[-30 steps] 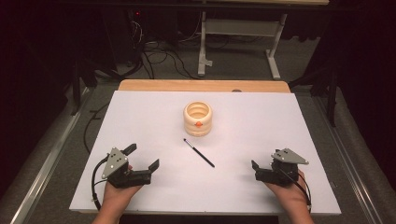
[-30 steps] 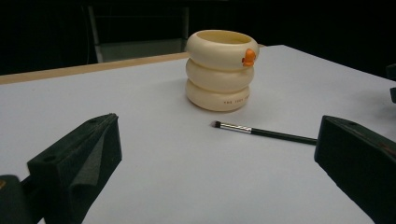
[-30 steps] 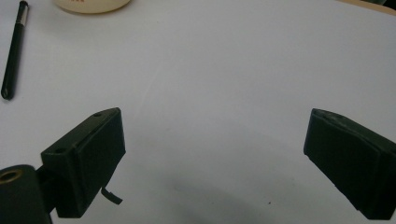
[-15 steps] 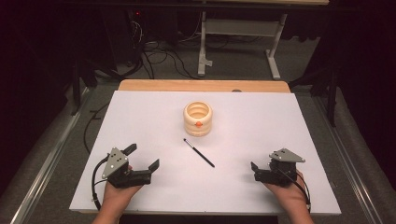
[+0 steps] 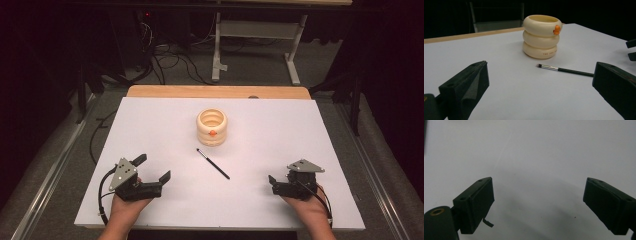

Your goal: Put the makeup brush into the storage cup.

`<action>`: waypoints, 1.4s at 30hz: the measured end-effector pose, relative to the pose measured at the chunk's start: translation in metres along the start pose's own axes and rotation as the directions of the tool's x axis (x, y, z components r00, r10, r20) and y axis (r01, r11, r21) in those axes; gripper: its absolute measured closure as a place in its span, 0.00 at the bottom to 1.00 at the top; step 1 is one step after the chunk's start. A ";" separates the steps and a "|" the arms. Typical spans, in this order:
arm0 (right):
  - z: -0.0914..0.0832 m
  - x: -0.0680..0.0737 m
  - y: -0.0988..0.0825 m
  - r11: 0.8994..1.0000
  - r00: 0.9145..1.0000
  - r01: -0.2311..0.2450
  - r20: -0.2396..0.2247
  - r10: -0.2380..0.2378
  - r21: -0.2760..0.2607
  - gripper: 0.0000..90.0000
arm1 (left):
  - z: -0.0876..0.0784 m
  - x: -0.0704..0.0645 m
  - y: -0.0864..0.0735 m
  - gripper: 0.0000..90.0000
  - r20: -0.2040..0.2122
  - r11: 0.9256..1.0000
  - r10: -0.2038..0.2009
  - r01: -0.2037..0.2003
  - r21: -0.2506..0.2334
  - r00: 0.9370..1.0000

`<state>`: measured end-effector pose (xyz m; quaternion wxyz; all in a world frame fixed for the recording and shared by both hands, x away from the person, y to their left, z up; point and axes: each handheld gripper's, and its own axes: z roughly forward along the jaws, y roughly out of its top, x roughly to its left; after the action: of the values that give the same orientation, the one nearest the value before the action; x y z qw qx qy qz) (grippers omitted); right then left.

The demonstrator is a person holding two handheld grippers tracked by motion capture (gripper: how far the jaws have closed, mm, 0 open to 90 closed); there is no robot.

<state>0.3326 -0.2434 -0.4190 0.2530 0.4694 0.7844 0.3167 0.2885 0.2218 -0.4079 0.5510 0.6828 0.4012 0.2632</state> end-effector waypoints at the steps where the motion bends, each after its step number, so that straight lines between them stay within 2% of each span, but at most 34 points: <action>1: 0.000 0.000 0.000 1.000 1.000 0.000 0.000 0.000 0.000 0.13 | 0.000 0.000 0.000 0.02 0.000 1.000 0.000 0.000 0.000 1.000; 5: 0.001 -0.002 0.000 1.000 1.000 -0.007 -0.001 0.007 0.008 0.14 | 0.001 0.001 -0.001 0.02 0.004 1.000 -0.012 0.012 0.001 1.000; 6: 0.000 -0.002 0.001 1.000 1.000 -0.022 -0.016 0.022 0.016 0.15 | 0.000 0.001 -0.001 0.02 0.007 1.000 -0.014 0.014 0.002 1.000; 11: 0.000 -0.002 0.007 0.998 0.998 -0.051 -0.032 0.052 0.048 0.17 | 0.000 0.002 -0.001 0.02 0.010 1.000 -0.016 0.016 -0.003 1.000; 15: -0.001 -0.003 0.013 0.997 0.998 -0.054 -0.027 0.056 0.061 0.17 | -0.002 0.002 0.000 0.01 0.012 1.000 -0.019 0.019 -0.009 1.000; 17: -0.001 -0.004 0.018 0.995 0.999 -0.034 -0.022 0.037 0.093 0.17 | -0.003 0.001 0.001 0.01 0.013 1.000 -0.014 0.014 -0.015 1.000; 21: -0.002 -0.004 0.021 0.993 0.999 -0.029 -0.020 0.031 0.118 0.17 | -0.003 0.001 0.002 0.01 0.013 1.000 -0.015 0.015 -0.019 1.000; 22: -0.002 -0.005 0.023 0.989 0.999 -0.027 -0.027 0.031 0.144 0.17 | -0.004 0.001 0.002 0.01 0.012 1.000 -0.016 0.016 -0.020 1.000; 26: -0.002 -0.005 0.026 0.983 0.999 -0.016 -0.031 0.022 0.185 0.17 | -0.004 0.000 0.002 0.01 0.011 1.000 -0.015 0.015 -0.022 1.000; 31: -0.001 -0.003 0.027 0.968 0.999 0.028 -0.041 -0.018 0.251 0.17 | -0.004 0.000 0.003 0.01 0.011 1.000 -0.015 0.015 -0.023 1.000; 34: -0.001 -0.002 0.029 0.959 0.998 0.046 -0.049 -0.033 0.280 0.17 | -0.004 0.000 0.003 0.01 0.013 1.000 -0.016 0.016 -0.023 1.000; 35: -0.001 -0.002 0.029 0.959 0.998 0.046 -0.049 -0.033 0.280 0.17 | -0.004 0.000 0.003 0.01 0.013 1.000 -0.017 0.017 -0.023 1.000; 36: -0.001 -0.002 0.030 0.953 0.997 0.047 -0.067 -0.029 0.298 0.17 | -0.005 0.000 0.003 0.01 0.013 1.000 -0.017 0.018 -0.024 1.000; 37: -0.001 -0.002 0.030 0.953 0.997 0.047 -0.067 -0.029 0.298 0.17 | -0.005 0.000 0.003 0.01 0.013 1.000 -0.017 0.018 -0.024 1.000; 38: 0.000 -0.001 0.031 0.948 0.997 0.057 -0.074 -0.036 0.312 0.16 | -0.005 0.000 0.003 0.01 0.014 0.999 -0.018 0.019 -0.025 1.000; 39: 0.000 -0.001 0.031 0.948 0.997 0.057 -0.074 -0.036 0.312 0.16 | -0.005 0.000 0.003 0.01 0.014 0.999 -0.018 0.019 -0.025 1.000; 40: 0.000 -0.001 0.032 0.941 0.995 0.065 -0.088 -0.038 0.331 0.15 | -0.005 0.000 0.003 0.01 0.014 0.999 -0.019 0.019 -0.026 1.000; 42: 0.000 0.000 0.033 0.937 0.995 0.068 -0.092 -0.039 0.342 0.14 | -0.005 0.000 0.003 0.01 0.015 0.999 -0.019 0.019 -0.026 1.000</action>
<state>0.3519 -0.2319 -0.3949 0.1421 0.4712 0.8502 0.1868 0.2851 0.2246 -0.4041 0.5651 0.6736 0.4004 0.2582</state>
